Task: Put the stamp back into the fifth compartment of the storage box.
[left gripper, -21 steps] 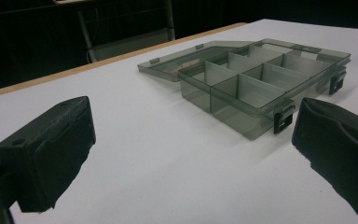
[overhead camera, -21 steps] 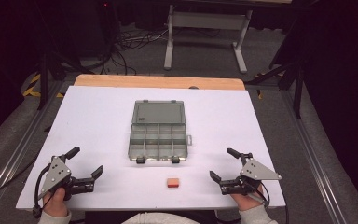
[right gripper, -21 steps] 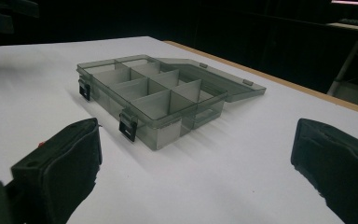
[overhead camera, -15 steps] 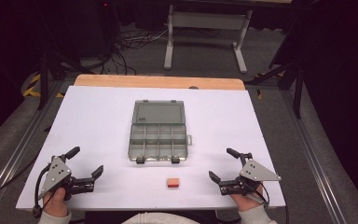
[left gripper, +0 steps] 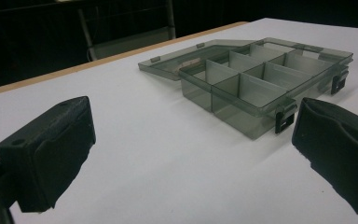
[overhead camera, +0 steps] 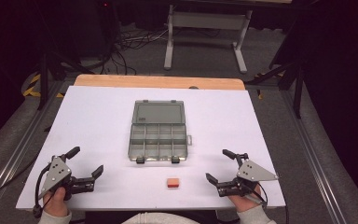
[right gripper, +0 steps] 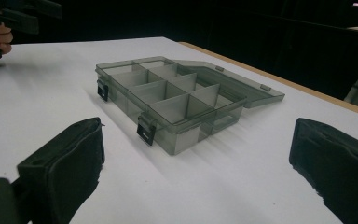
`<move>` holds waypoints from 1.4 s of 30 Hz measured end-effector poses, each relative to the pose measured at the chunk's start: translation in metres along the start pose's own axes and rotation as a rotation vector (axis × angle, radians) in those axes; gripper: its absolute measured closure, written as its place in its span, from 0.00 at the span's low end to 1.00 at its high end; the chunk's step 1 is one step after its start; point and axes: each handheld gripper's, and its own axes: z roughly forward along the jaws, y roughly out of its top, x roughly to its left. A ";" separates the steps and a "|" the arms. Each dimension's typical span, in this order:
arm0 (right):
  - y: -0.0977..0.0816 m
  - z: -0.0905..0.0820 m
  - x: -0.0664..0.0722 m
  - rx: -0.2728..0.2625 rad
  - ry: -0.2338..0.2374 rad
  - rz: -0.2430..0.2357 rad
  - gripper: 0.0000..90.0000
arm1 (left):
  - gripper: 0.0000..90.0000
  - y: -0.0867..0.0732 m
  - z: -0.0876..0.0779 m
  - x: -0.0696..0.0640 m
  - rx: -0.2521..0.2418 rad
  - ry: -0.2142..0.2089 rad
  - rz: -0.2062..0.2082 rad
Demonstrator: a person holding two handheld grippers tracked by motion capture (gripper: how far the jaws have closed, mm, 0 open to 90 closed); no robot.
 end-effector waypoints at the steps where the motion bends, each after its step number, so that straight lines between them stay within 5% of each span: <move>1: 0.001 0.001 0.001 0.004 0.006 -0.006 0.05 | 0.00 0.000 0.000 0.000 0.000 -0.001 0.000; 6: 0.003 0.003 0.002 0.007 0.017 -0.008 0.06 | 0.00 0.000 0.000 0.000 0.001 0.001 0.001; 13: 0.010 0.012 0.005 0.035 0.091 0.009 0.10 | 0.00 0.000 0.000 0.000 0.001 0.003 0.000; 42: 0.057 0.058 0.012 0.061 0.213 -0.060 0.13 | 0.00 0.000 0.000 0.000 0.002 0.003 0.001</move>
